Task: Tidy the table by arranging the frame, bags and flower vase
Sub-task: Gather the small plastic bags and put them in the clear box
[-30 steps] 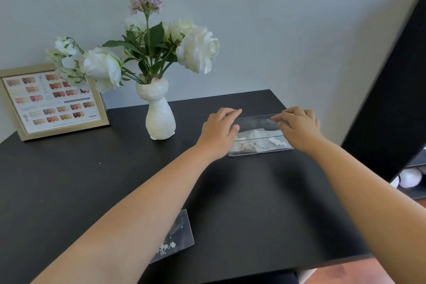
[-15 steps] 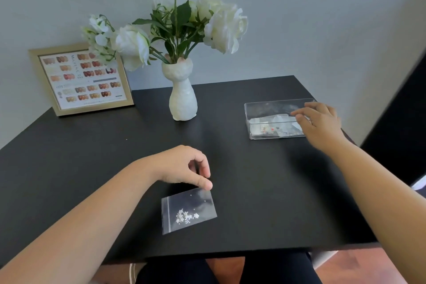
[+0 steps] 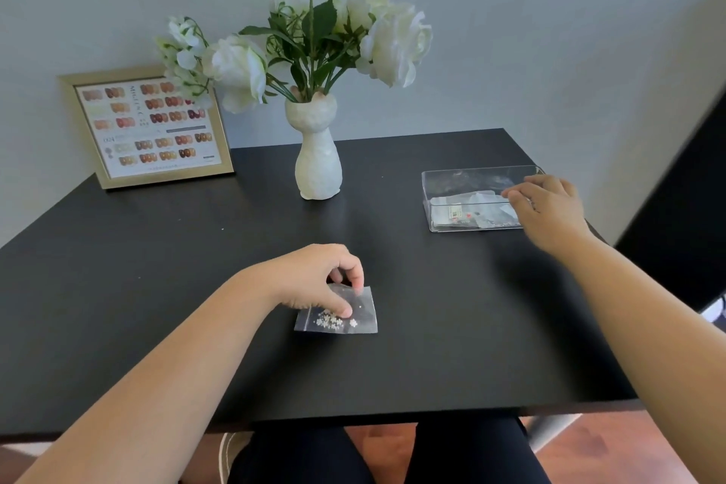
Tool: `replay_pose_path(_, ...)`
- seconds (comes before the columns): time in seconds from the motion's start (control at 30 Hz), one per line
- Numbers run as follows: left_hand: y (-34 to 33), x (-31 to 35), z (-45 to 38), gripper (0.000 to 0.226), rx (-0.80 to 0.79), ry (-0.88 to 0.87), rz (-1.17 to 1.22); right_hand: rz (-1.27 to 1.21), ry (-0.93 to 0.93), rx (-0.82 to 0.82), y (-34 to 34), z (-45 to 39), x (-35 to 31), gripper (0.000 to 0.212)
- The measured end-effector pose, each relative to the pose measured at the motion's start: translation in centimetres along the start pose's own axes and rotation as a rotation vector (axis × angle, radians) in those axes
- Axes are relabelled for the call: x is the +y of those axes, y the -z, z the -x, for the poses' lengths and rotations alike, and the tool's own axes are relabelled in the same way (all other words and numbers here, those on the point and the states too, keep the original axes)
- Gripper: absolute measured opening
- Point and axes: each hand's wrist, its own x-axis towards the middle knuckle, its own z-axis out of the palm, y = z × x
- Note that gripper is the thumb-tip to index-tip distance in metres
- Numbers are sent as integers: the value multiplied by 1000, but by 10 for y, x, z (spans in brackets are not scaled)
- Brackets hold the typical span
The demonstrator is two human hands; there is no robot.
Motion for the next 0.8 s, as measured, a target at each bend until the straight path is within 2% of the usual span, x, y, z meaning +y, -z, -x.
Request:
replay_pose_path(0.13,-4,1,-14,19,72,-29,66,-18,-5,-4,1,0,-1,36)
replay_pose_path(0.4,19,43,-61,47,266,-182,-2,-109,22,62,4,10,8,32)
replay_pose_path(0.6,56,92,-113,32,522,-271,-18,-48,92,112,-4,29,13,36)
replay_pose_path(0.8,60,118,-164,8,581,-324,-88,-29,122,132,-7,31,16,42)
